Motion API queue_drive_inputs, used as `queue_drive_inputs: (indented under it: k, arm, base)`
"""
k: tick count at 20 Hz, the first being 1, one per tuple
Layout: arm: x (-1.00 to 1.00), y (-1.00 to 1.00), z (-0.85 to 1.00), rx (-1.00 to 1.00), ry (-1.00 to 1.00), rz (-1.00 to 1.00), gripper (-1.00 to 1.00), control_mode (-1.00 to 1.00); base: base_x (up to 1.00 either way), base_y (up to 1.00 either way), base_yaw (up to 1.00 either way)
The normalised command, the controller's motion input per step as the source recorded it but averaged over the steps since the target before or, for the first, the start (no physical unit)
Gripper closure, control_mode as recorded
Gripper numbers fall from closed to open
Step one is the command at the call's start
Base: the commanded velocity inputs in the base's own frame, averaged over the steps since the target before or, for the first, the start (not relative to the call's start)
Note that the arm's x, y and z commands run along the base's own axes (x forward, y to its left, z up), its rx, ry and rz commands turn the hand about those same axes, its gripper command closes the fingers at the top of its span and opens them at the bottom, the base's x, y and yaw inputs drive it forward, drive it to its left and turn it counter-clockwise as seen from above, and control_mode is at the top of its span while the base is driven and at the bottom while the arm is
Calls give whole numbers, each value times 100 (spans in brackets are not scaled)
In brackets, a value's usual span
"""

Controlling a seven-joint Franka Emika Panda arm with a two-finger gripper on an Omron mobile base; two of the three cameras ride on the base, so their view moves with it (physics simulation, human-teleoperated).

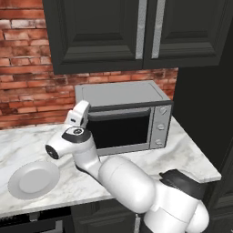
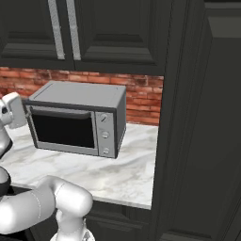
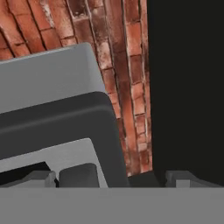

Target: Pull the toaster oven rack outwards. Pick up the baguette from the plate and place it on the toaster oven rack. Close the toaster oven door fully and set the temperature to the lowest setting.

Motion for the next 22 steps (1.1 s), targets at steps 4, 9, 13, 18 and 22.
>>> queue_drive_inputs:
  k: [4, 9, 13, 18, 22]
  arm:
    - [-4, -1, 54, 5, 16, 0, -100, -100]
    - [-44, 7, 69, 2, 24, 0, -100, -100]
    - [-7, 13, 27, 5, 20, 0, -100, -100]
    - [67, 31, 44, 0, 13, 0, -100, -100]
    - [86, 9, 39, 0, 0, 0, -100, -100]
  base:
    - [0, 0, 0]
    - [0, 0, 0]
    - [0, 0, 0]
    - [0, 0, 0]
    - [0, 0, 0]
